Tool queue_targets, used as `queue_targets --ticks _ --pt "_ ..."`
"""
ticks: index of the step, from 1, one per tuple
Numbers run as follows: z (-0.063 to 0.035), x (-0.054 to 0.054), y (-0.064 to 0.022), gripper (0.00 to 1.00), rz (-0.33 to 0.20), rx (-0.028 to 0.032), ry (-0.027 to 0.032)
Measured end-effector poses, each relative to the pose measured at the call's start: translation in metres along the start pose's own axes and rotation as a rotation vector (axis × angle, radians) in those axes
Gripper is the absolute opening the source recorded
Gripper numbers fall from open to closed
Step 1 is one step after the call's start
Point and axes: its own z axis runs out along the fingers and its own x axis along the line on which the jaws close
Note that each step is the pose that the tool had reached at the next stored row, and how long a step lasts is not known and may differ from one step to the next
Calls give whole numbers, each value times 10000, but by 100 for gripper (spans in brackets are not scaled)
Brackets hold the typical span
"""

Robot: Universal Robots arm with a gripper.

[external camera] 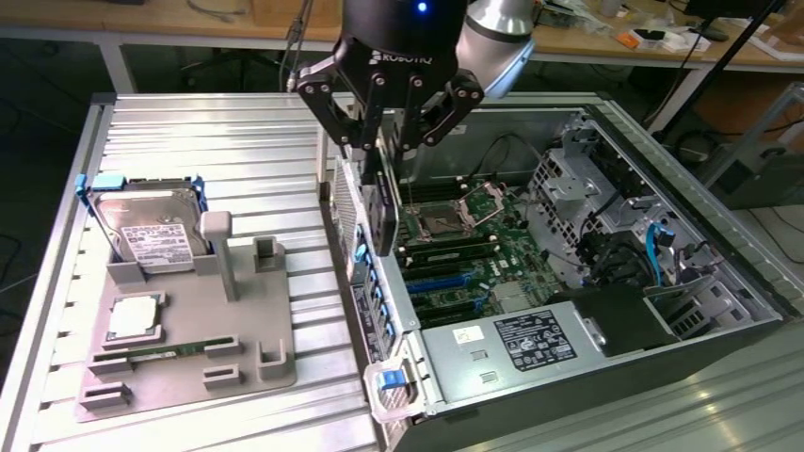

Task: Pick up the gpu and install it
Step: 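Pick up the gpu and move the gpu toward the slot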

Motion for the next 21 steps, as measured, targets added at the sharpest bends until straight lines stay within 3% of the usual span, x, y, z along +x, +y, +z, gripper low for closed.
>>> queue_targets --ticks 21 --pt "4 -165 16 27 0 0 0"
